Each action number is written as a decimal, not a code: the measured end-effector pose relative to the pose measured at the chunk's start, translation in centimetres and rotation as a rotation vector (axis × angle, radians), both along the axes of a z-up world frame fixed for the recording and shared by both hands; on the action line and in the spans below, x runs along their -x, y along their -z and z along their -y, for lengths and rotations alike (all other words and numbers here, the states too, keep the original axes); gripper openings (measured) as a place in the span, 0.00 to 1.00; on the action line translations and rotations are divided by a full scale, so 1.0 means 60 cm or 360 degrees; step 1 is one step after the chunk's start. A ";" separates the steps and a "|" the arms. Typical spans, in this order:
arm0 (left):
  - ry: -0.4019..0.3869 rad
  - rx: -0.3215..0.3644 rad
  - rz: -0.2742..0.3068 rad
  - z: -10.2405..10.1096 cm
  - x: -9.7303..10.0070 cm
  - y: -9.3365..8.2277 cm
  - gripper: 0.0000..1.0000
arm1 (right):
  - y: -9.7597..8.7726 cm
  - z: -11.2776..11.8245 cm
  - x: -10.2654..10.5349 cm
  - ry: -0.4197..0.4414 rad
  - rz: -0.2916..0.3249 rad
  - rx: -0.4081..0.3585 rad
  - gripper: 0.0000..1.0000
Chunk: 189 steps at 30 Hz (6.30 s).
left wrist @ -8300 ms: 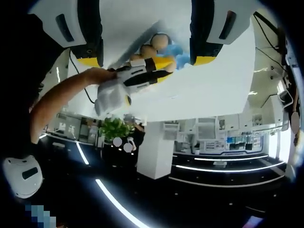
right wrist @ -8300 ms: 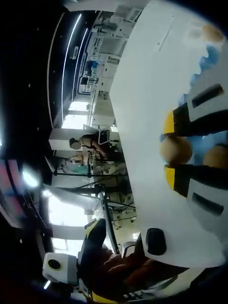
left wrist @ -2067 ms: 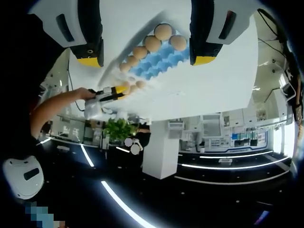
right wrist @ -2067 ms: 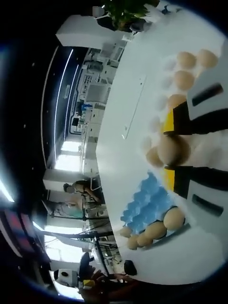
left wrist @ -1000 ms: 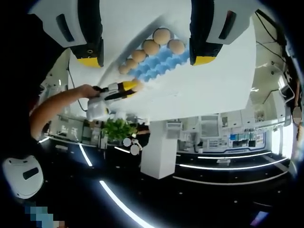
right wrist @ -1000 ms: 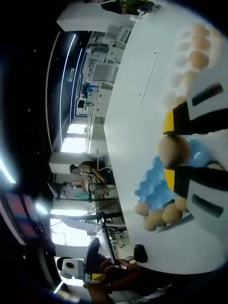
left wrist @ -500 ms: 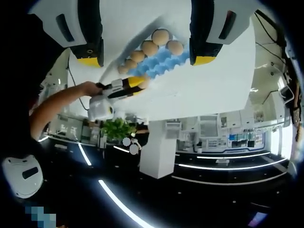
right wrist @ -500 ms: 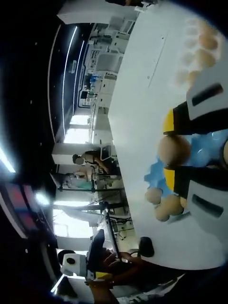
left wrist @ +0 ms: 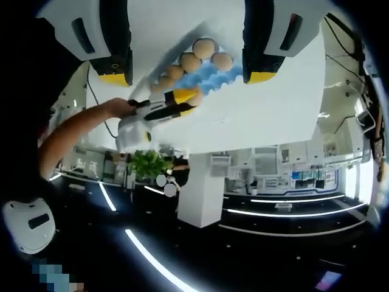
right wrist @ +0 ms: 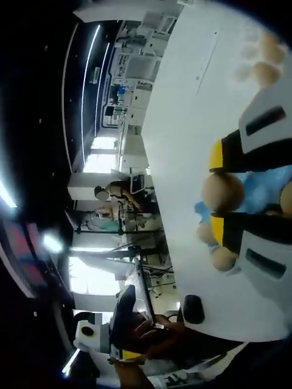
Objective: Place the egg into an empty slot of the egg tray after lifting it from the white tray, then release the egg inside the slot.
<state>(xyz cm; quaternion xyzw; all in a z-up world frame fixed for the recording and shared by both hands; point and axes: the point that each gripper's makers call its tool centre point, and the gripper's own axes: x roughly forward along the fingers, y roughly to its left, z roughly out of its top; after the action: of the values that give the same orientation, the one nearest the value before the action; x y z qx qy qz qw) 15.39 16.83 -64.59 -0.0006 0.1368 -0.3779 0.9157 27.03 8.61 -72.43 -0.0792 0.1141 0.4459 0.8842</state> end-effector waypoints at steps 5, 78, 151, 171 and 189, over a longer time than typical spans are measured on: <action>-0.0002 -0.0002 0.0000 -0.003 0.003 -0.001 0.74 | 0.010 -0.024 0.006 -0.0042 -0.0011 0.0021 0.25; -0.0019 0.0009 0.0011 -0.010 0.002 -0.002 0.74 | -0.006 -0.040 0.015 -0.0169 -0.0209 -0.0368 0.68; 0.0056 -0.0001 0.0021 0.034 -0.014 -0.006 0.74 | 0.045 0.408 -0.022 0.0530 -0.0194 -0.0029 0.46; 0.0056 -0.0020 0.0023 0.040 -0.014 -0.011 0.74 | 0.082 0.467 -0.044 0.0691 -0.0119 0.0286 0.24; 0.0055 -0.0018 0.0030 0.046 -0.018 -0.014 0.74 | 0.077 0.466 -0.048 0.0653 -0.0065 0.0315 0.22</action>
<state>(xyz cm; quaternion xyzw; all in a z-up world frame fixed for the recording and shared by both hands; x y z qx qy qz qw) 16.45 14.07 -63.77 0.0105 0.1304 -0.3930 0.9102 29.91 -19.38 -77.05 -0.1316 0.1887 0.2449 0.9419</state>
